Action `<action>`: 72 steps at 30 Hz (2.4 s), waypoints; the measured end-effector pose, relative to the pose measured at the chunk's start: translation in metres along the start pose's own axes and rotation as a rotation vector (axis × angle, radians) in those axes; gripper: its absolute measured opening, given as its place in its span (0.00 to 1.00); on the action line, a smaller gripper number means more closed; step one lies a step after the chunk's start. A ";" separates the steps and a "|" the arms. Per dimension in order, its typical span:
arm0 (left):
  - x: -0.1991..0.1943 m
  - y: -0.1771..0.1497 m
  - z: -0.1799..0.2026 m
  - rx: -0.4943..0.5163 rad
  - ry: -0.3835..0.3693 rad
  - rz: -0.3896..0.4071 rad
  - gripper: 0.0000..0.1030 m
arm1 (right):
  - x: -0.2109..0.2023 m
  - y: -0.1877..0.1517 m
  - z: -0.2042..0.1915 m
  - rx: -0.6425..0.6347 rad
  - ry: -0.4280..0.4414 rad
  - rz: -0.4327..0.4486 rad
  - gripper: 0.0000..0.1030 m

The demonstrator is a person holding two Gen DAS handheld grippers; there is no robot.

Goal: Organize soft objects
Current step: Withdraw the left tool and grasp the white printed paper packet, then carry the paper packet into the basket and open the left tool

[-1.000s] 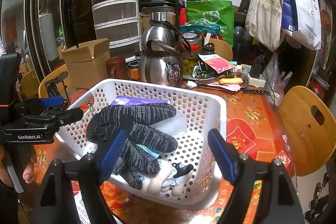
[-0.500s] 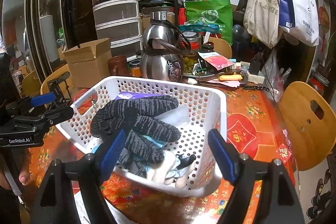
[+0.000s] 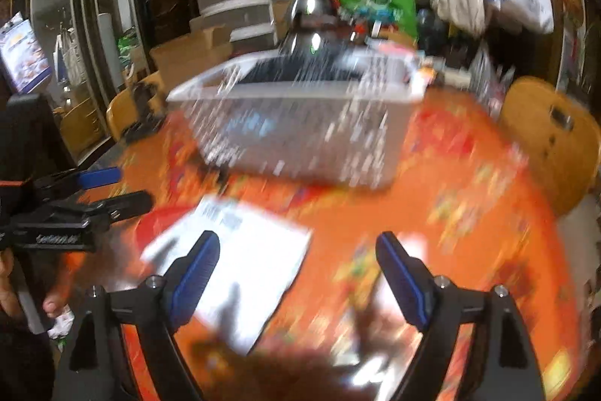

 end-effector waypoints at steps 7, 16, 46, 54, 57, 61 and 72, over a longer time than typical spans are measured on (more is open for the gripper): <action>0.011 -0.051 0.008 0.014 -0.022 -0.101 0.92 | 0.005 -0.055 -0.021 0.004 0.027 -0.084 0.80; 0.015 -0.061 0.030 0.062 -0.124 -0.123 0.65 | 0.016 -0.057 -0.032 -0.050 0.045 -0.100 0.44; -0.008 -0.069 0.038 0.018 -0.219 -0.052 0.11 | -0.002 -0.059 -0.031 -0.065 0.109 -0.021 0.06; -0.020 -0.064 0.039 0.014 -0.217 -0.015 0.11 | -0.008 -0.054 -0.034 -0.070 0.109 -0.002 0.05; -0.024 -0.062 0.040 0.025 -0.214 -0.002 0.11 | -0.009 -0.052 -0.034 -0.072 0.108 0.003 0.04; -0.019 -0.067 0.039 0.024 -0.213 -0.019 0.11 | -0.004 -0.059 -0.031 -0.069 0.093 -0.017 0.04; -0.012 -0.079 0.037 0.033 -0.198 -0.040 0.11 | -0.003 -0.071 -0.028 -0.053 0.015 -0.018 0.38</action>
Point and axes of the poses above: each gripper's, at about its wrist camera, not at the fingertips, and x roughly the way its jaws point, z to its right, y to its top, the point moved 3 cm from there along x, roughly the way its jaws point, and after that the axes turned 11 degrees about z, right-handed, at the moved point
